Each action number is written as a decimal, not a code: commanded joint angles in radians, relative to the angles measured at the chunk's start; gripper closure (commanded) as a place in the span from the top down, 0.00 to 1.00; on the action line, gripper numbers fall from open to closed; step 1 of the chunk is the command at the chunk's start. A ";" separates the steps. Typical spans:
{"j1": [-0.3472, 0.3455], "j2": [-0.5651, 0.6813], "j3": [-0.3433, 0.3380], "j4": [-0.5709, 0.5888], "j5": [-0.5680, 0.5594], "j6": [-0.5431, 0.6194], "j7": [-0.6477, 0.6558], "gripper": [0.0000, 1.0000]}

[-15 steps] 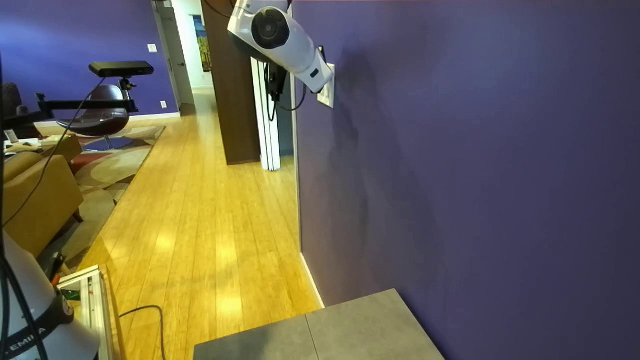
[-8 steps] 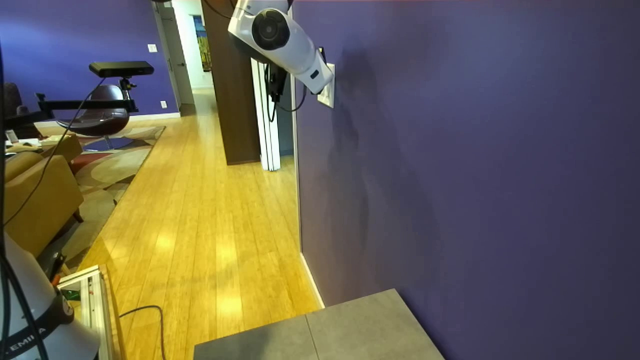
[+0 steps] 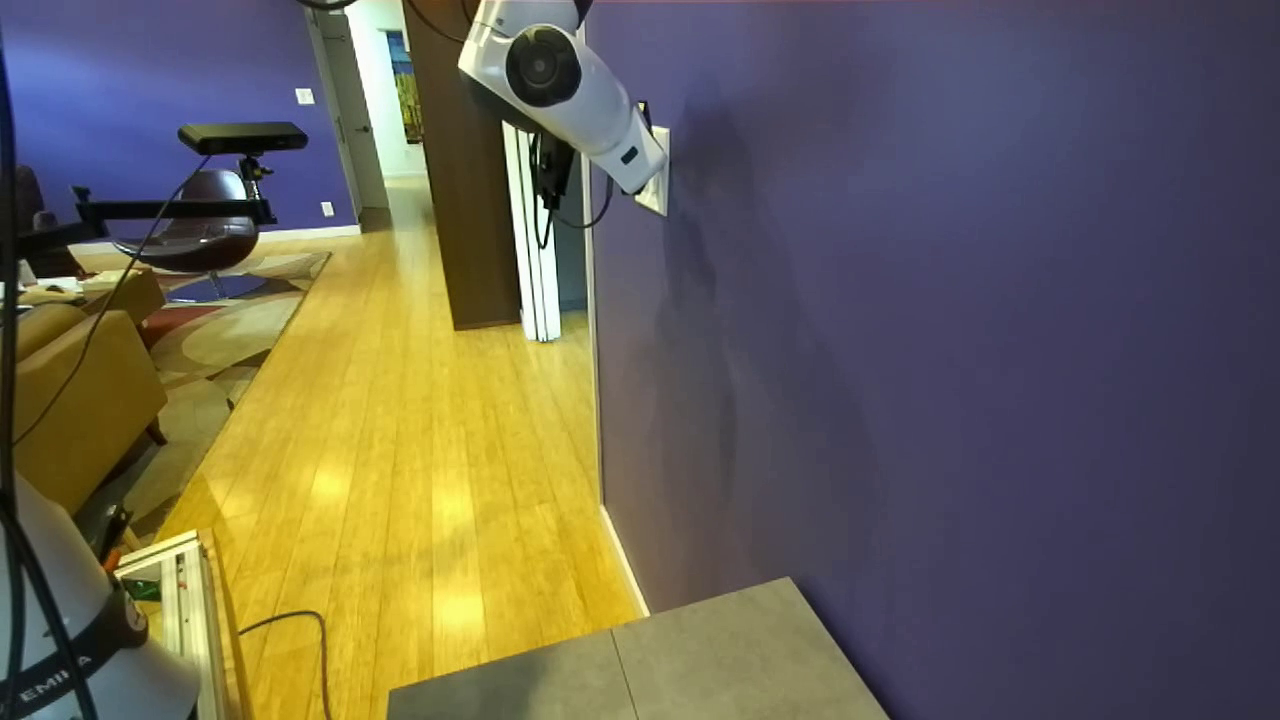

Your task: Push the right light switch downwards

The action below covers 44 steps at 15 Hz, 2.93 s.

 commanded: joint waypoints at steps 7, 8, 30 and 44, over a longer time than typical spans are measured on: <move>-0.001 0.043 -0.001 0.016 0.009 0.003 0.009 0.00; -0.001 0.044 -0.001 0.016 0.009 0.003 0.008 0.00; -0.034 -0.281 -0.053 -0.216 -0.909 -0.419 0.669 0.45; -0.086 -0.438 0.009 -0.083 -1.712 -0.810 1.002 1.00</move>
